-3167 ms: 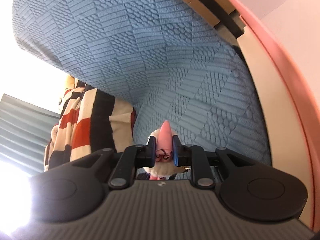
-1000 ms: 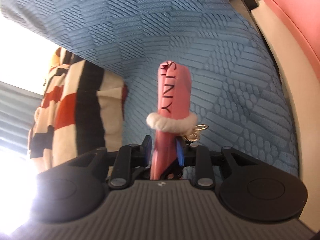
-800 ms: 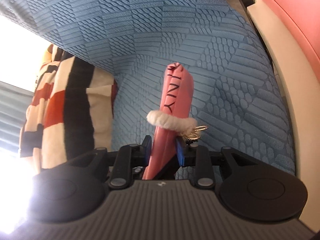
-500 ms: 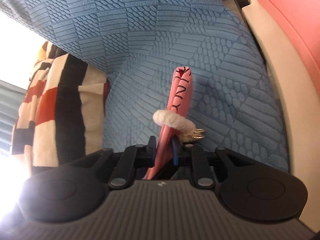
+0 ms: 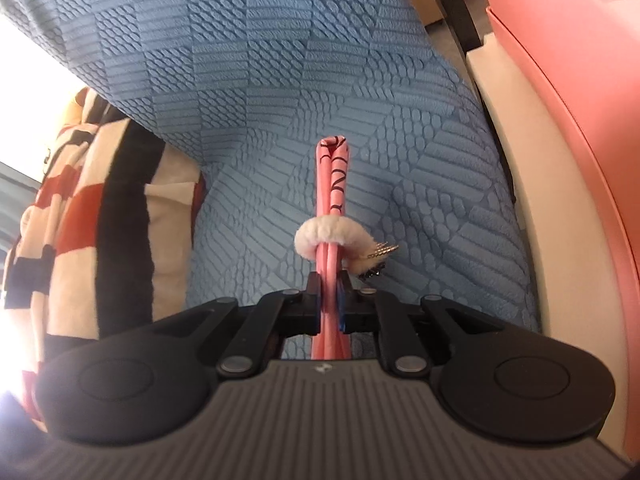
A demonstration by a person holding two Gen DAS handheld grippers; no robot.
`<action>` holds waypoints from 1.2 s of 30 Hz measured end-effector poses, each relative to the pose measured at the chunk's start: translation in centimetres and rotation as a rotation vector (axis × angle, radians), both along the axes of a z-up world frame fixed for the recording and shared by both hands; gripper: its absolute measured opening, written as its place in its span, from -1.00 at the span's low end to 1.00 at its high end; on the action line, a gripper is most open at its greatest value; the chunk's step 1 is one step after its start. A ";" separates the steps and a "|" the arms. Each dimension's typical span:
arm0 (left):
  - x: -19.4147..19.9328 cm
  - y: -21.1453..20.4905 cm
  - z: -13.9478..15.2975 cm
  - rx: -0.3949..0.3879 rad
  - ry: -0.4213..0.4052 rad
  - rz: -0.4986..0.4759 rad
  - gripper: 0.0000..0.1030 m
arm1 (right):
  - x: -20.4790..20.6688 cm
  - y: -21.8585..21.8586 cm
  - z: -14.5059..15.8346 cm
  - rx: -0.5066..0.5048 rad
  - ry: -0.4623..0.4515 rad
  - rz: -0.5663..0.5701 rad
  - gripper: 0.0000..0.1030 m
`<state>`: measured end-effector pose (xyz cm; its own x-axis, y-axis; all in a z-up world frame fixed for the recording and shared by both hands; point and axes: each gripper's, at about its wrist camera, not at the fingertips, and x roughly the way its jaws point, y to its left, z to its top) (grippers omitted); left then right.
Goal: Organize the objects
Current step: 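Carry the tied pink bag in the right gripper over the open pink box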
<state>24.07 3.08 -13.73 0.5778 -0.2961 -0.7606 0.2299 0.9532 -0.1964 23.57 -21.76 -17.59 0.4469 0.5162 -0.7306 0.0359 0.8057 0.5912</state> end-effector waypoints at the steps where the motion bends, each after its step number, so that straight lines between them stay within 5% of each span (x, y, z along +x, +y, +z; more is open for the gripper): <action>1: 0.5 0.3 -0.4 -0.006 0.026 0.020 -0.33 | -0.2 0.1 0.2 -0.013 -0.007 0.006 -0.80; 12: 1.9 1.0 -0.8 -0.074 0.097 0.038 -0.31 | -2.4 0.5 2.3 -0.112 -0.041 0.060 -0.80; 18: 0.9 0.8 -0.1 -0.032 0.123 0.015 -0.31 | -3.6 -0.3 4.0 -0.142 -0.051 0.078 -0.80; 27: -0.4 -0.1 4.5 -0.112 0.113 0.040 -0.31 | -4.6 -1.4 8.8 -0.171 -0.099 0.117 -0.80; 36: 0.3 -3.4 10.4 -0.106 0.054 -0.016 -0.17 | -4.7 -4.2 14.1 -0.180 -0.144 0.103 -0.79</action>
<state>24.41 -0.31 -3.29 0.5317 -0.3855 -0.7541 0.2316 0.9227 -0.3083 18.84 -26.01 -3.45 0.5046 0.4315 -0.7478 -0.1263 0.8937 0.4305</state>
